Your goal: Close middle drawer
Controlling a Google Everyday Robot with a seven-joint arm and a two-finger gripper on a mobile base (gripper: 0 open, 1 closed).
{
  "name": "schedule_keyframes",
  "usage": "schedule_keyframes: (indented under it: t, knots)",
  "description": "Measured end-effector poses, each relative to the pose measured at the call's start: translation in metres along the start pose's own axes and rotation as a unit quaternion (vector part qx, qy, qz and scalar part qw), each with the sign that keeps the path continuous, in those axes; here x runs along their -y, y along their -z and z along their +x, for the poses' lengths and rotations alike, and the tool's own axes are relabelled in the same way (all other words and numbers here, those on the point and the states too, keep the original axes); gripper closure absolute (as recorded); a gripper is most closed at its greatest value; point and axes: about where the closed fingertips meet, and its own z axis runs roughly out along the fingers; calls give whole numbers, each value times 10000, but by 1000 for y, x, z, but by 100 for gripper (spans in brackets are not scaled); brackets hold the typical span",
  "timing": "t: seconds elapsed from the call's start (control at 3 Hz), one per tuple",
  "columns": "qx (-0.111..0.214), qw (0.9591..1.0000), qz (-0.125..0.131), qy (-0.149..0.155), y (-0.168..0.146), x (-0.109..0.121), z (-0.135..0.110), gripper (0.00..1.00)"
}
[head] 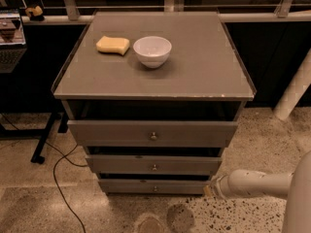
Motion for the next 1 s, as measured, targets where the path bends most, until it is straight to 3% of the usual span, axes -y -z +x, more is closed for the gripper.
schedule_keyframes:
  t: [0.67,1.0]
  knots:
    - [0,10000,0,0,0,0,0,1]
    - [0,10000,0,0,0,0,0,0]
